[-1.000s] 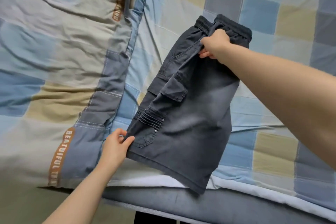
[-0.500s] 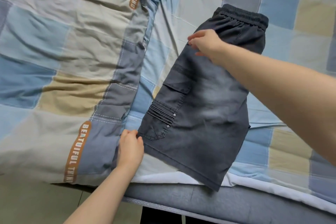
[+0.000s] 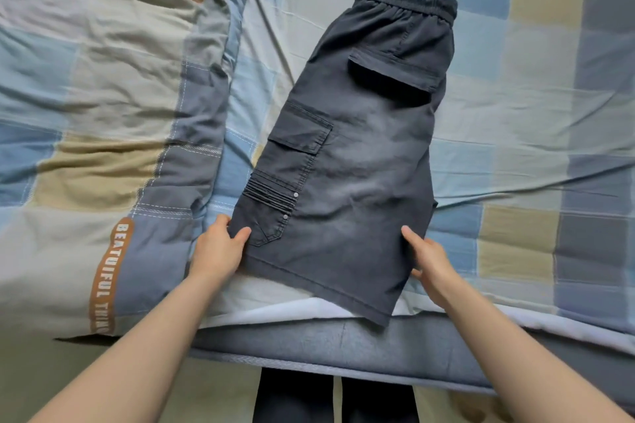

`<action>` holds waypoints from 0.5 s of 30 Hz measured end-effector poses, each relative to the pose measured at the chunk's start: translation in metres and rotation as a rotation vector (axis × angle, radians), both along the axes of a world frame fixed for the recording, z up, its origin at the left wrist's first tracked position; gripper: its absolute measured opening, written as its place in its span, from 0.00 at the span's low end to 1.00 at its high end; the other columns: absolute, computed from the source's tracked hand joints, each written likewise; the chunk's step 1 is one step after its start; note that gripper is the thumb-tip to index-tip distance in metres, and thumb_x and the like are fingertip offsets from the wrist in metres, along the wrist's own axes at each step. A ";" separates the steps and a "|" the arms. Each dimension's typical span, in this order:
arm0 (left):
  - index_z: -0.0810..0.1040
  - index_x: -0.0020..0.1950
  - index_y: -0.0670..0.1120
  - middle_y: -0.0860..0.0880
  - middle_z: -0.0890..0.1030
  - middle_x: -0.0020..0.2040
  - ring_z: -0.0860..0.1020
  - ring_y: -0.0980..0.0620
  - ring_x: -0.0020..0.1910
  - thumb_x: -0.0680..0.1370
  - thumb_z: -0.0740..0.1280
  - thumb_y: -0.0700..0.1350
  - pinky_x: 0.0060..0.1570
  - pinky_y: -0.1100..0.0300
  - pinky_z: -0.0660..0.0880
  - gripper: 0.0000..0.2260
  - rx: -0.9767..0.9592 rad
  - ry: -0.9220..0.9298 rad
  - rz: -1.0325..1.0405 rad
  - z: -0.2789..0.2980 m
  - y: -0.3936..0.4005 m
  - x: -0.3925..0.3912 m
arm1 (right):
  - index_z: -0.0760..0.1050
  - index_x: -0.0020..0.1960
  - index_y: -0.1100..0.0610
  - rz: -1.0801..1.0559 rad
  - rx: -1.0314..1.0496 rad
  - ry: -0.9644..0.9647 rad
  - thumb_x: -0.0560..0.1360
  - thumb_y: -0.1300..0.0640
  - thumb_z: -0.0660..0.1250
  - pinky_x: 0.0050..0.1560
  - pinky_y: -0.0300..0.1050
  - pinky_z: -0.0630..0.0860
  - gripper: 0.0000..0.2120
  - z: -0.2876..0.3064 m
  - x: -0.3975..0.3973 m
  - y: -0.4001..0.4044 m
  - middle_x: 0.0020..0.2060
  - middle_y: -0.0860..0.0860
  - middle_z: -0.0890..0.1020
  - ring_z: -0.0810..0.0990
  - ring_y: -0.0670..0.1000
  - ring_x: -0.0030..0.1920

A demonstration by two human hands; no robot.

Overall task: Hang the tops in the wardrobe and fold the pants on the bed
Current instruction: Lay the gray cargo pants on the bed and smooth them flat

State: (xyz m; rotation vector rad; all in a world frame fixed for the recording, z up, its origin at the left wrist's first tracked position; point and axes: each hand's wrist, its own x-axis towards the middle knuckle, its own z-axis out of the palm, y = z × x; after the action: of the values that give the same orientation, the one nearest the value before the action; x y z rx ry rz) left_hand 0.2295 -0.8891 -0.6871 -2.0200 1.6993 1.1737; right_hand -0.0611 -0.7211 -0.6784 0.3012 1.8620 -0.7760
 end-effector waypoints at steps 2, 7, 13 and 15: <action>0.81 0.50 0.48 0.47 0.84 0.48 0.80 0.43 0.51 0.77 0.68 0.49 0.48 0.53 0.74 0.07 0.062 0.099 0.063 -0.001 -0.002 0.001 | 0.77 0.58 0.55 0.000 -0.047 -0.034 0.75 0.52 0.70 0.47 0.45 0.77 0.13 -0.005 0.008 0.005 0.52 0.49 0.83 0.82 0.49 0.51; 0.81 0.51 0.48 0.47 0.85 0.51 0.82 0.49 0.48 0.77 0.71 0.42 0.53 0.53 0.79 0.04 0.173 0.355 0.303 0.008 0.005 0.003 | 0.75 0.62 0.59 0.273 -0.004 -0.080 0.75 0.62 0.69 0.37 0.38 0.75 0.15 0.004 0.012 0.023 0.55 0.53 0.82 0.80 0.48 0.47; 0.80 0.59 0.42 0.43 0.85 0.53 0.83 0.46 0.50 0.77 0.69 0.39 0.47 0.54 0.82 0.11 0.536 0.627 0.480 0.041 0.034 0.010 | 0.75 0.61 0.56 0.034 -0.283 0.150 0.79 0.63 0.63 0.56 0.46 0.75 0.12 0.042 -0.013 0.080 0.53 0.49 0.83 0.81 0.48 0.53; 0.79 0.57 0.41 0.42 0.85 0.51 0.84 0.45 0.47 0.77 0.69 0.38 0.43 0.55 0.83 0.10 0.546 0.539 0.406 0.044 0.055 0.007 | 0.75 0.59 0.57 0.144 -0.201 0.315 0.80 0.60 0.63 0.51 0.44 0.76 0.09 0.047 -0.016 0.106 0.48 0.51 0.83 0.81 0.48 0.47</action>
State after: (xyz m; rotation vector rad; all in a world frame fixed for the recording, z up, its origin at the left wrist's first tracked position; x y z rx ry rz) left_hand 0.2363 -0.8341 -0.6428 -1.8263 0.9630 2.1897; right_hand -0.0771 -0.6154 -0.6317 -0.0885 2.0510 -0.9428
